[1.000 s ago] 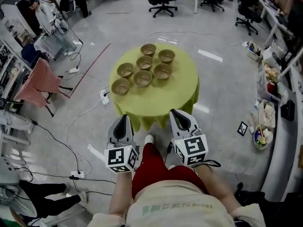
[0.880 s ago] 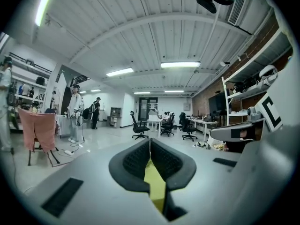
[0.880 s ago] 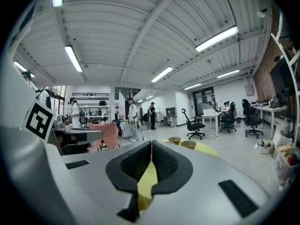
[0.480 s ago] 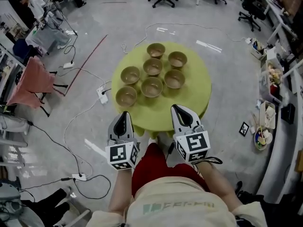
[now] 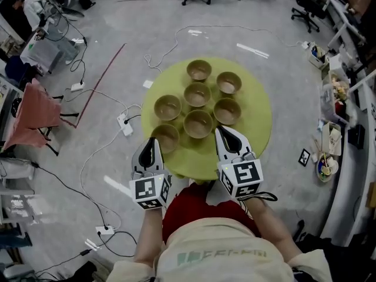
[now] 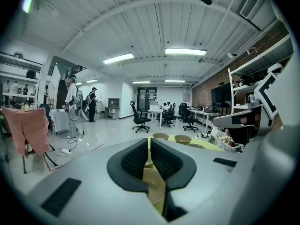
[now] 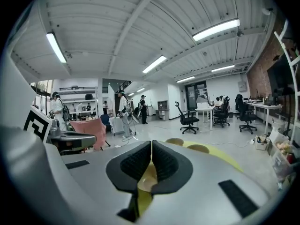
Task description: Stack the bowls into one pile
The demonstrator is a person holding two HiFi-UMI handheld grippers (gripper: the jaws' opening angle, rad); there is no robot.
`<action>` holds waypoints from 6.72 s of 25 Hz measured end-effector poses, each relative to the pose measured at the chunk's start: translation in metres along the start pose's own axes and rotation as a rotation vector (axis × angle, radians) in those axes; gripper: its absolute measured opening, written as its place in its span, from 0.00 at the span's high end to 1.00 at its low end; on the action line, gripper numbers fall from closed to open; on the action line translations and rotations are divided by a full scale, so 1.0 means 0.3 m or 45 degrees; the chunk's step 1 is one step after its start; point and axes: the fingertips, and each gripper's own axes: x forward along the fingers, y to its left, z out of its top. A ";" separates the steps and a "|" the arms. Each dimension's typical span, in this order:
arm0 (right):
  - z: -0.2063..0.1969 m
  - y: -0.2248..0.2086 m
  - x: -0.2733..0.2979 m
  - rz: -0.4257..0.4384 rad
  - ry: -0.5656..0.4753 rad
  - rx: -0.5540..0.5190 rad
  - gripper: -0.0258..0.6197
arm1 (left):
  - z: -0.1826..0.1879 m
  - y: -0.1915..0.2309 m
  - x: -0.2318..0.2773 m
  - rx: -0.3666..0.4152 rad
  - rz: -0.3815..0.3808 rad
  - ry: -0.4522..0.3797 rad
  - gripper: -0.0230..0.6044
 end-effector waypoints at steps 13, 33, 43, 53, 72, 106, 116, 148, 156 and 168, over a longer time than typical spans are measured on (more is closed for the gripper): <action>0.004 0.144 0.256 0.066 0.036 -0.041 0.90 | -0.010 0.173 0.142 -0.042 -0.046 0.011 0.92; -0.132 0.279 0.339 0.243 0.180 -0.097 0.90 | -0.090 0.242 0.123 -0.139 0.017 0.106 0.92; -0.194 0.305 0.352 0.297 0.242 -0.099 0.90 | -0.211 0.268 0.123 -0.255 0.087 0.212 0.92; -0.257 0.318 0.368 0.317 0.299 -0.086 0.90 | -0.316 0.281 0.133 -0.376 0.109 0.301 0.88; -0.354 0.318 0.400 0.277 0.387 -0.046 0.90 | -0.481 0.276 0.209 -0.518 0.059 0.471 0.80; -0.346 0.237 0.389 0.188 0.392 -0.005 0.90 | -0.519 0.222 0.270 -0.479 0.055 0.613 0.91; -0.303 0.199 0.329 0.169 0.348 -0.004 0.90 | -0.392 0.212 0.222 -0.488 0.072 0.513 0.91; -0.177 -0.030 0.222 -0.014 0.228 0.052 0.90 | -0.086 -0.017 0.394 -0.367 -0.093 0.336 0.91; -0.170 -0.037 0.297 -0.005 0.236 0.051 0.90 | -0.063 0.043 0.479 -0.363 -0.073 0.315 0.91; -0.174 0.061 0.493 0.086 0.285 0.019 0.90 | -0.099 0.231 0.583 -0.372 -0.001 0.336 0.91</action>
